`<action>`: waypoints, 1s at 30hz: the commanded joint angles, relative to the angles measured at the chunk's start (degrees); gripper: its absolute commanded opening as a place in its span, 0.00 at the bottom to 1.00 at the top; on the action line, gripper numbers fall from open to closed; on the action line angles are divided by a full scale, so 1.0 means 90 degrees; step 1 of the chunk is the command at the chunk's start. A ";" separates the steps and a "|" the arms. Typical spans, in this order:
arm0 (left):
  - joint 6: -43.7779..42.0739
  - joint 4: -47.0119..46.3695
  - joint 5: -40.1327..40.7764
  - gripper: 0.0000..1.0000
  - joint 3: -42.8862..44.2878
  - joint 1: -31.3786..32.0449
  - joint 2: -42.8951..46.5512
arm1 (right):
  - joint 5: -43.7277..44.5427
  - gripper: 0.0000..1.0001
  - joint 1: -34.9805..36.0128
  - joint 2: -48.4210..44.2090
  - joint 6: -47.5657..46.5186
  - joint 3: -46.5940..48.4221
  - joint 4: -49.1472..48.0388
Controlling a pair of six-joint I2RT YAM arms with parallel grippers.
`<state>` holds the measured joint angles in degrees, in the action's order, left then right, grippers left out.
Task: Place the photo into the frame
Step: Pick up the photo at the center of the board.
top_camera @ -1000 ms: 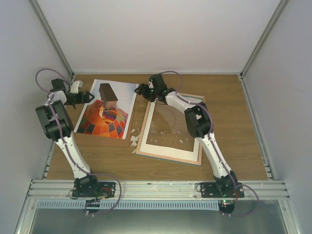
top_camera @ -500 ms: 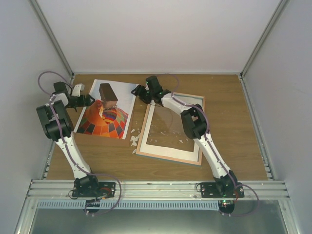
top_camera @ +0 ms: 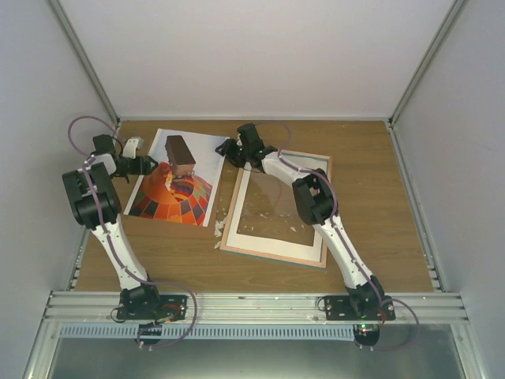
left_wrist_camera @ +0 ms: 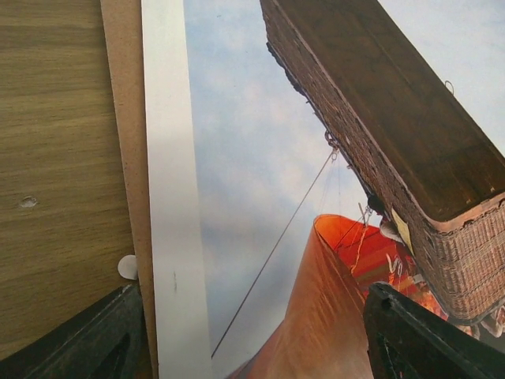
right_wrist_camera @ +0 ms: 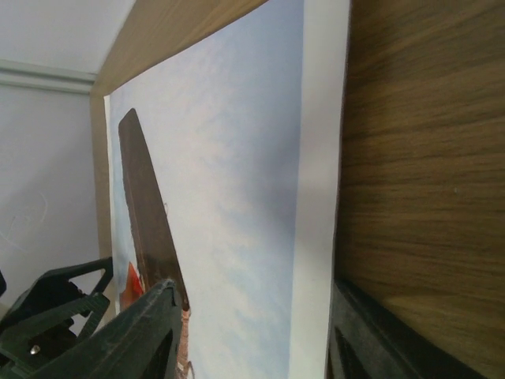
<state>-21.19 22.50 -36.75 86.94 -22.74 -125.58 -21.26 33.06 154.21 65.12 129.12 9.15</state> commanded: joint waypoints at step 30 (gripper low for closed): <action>-0.0028 0.0349 -0.0040 0.76 -0.0333 0.0197 0.0040 | 0.0168 0.11 0.0174 -0.0434 -0.0702 0.0509 0.0611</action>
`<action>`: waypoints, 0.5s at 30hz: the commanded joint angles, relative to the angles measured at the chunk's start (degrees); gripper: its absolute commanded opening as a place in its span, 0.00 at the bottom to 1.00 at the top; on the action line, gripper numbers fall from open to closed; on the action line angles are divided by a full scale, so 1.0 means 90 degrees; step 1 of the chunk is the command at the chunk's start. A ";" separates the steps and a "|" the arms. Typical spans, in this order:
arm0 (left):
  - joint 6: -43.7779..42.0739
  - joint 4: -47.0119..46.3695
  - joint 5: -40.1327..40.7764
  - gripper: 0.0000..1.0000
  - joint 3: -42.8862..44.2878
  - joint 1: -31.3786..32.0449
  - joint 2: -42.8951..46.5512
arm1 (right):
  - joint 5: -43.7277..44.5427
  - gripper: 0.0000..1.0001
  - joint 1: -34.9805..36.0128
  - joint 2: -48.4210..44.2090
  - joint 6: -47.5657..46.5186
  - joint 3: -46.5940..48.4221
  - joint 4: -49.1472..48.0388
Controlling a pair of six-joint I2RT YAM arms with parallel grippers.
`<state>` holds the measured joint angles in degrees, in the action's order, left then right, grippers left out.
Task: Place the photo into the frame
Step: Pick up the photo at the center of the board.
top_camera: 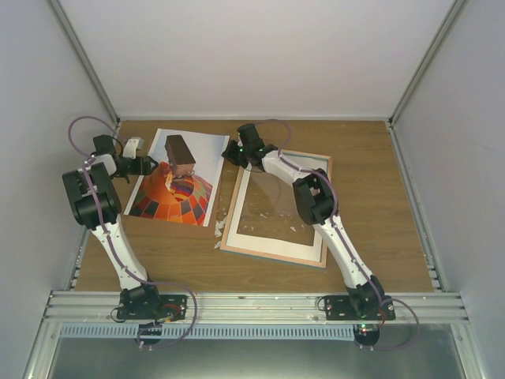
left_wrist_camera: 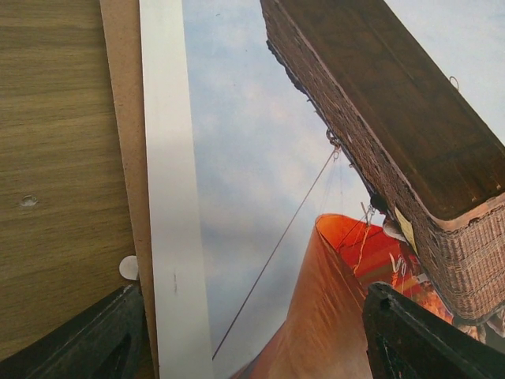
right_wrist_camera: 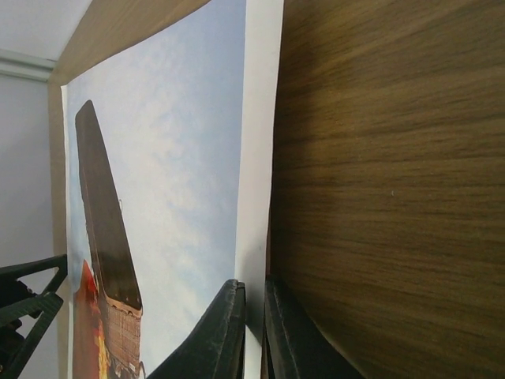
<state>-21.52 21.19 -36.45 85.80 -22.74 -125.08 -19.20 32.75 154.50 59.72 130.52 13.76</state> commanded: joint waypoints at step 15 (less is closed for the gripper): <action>0.0018 0.0503 -0.0083 0.76 -0.0155 0.0193 -0.0014 | -0.0282 0.12 0.0209 -0.0561 0.0049 0.0175 0.0083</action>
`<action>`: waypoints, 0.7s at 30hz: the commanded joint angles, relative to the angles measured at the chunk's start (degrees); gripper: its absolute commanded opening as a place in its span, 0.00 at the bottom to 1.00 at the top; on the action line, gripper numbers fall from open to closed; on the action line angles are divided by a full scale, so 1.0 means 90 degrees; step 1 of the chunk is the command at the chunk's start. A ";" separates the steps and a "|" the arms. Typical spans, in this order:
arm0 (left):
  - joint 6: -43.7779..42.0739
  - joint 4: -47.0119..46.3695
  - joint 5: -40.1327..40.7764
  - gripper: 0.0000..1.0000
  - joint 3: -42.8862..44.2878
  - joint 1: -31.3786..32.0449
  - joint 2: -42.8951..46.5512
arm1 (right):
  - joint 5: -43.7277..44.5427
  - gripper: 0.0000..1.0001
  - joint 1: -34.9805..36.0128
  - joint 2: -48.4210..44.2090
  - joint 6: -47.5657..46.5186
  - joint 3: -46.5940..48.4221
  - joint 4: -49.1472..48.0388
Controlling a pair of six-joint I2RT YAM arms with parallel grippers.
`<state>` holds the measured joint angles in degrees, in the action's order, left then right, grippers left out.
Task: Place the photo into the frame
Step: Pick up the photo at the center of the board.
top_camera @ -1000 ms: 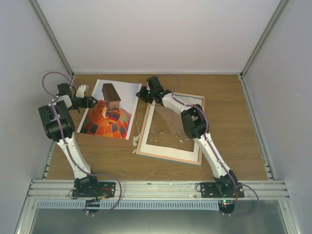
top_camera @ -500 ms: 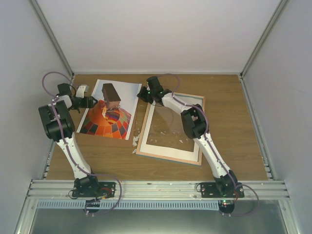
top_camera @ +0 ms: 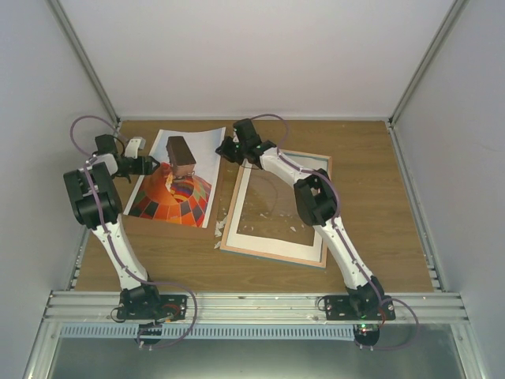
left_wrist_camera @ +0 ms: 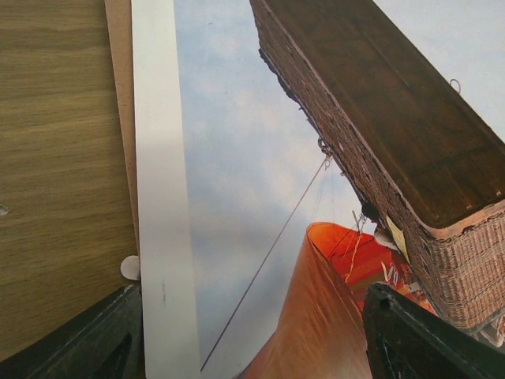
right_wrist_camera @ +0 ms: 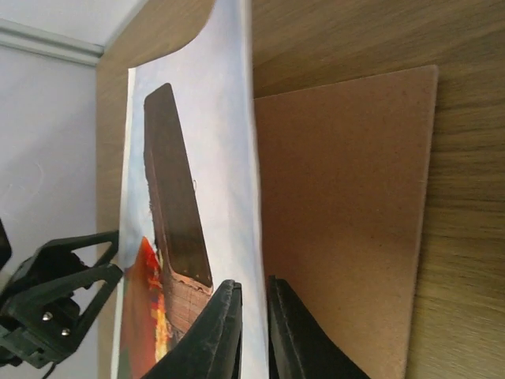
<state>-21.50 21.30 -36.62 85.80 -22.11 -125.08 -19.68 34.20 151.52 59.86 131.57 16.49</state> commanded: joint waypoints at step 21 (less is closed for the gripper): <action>0.0137 0.1074 -0.0516 0.99 0.0445 -0.0081 0.0897 | -0.1302 0.00 -0.0138 -0.1021 -0.0768 -0.0465 -0.1644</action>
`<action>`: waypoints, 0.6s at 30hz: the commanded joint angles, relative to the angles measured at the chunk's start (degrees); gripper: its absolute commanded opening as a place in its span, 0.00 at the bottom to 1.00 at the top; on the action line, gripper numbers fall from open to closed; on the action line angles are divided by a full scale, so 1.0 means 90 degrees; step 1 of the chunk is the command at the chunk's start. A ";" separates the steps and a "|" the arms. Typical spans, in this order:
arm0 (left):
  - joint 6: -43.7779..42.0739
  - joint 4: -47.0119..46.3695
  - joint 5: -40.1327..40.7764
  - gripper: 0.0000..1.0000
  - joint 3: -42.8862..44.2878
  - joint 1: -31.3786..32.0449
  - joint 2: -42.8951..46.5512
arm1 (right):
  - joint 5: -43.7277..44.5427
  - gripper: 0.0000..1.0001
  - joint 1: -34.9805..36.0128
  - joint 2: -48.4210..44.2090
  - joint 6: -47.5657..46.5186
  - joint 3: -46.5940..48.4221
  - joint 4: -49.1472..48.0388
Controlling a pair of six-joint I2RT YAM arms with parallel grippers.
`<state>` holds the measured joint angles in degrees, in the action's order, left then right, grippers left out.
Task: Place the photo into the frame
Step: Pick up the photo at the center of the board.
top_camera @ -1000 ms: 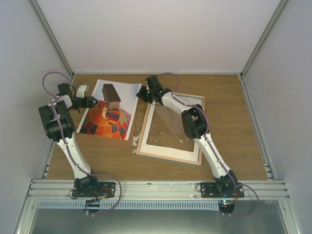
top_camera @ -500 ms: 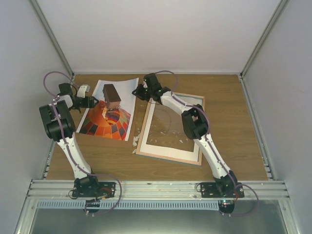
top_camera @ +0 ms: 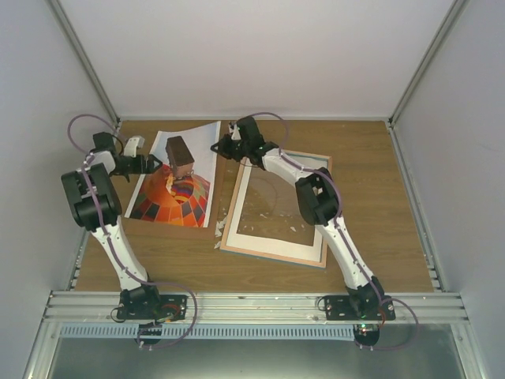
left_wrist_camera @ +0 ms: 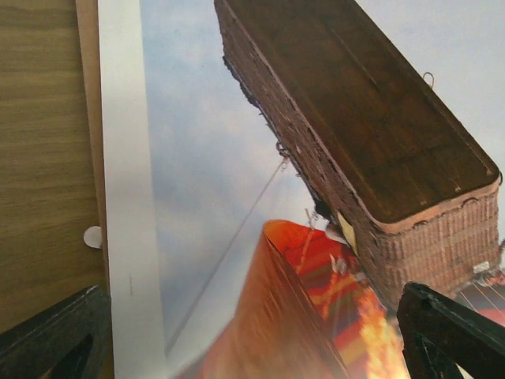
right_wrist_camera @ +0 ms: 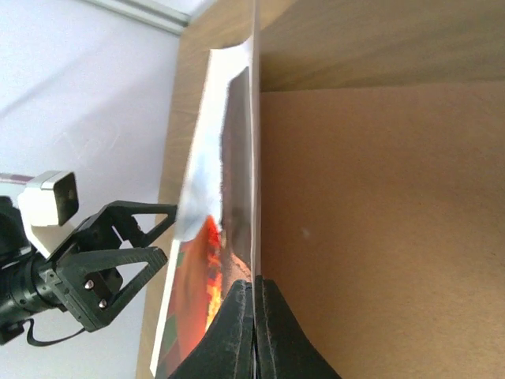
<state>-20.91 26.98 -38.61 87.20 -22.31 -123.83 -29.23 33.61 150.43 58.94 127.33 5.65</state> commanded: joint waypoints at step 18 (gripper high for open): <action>0.0037 0.1203 -0.1583 0.99 0.0452 0.0088 0.3176 | -0.1885 0.01 -0.1055 -0.4588 -0.4873 -0.1915 -0.0061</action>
<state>-19.05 35.27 -49.06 89.60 -22.70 -98.96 -39.77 25.96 113.71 31.86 109.80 -0.40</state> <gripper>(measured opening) 0.990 0.019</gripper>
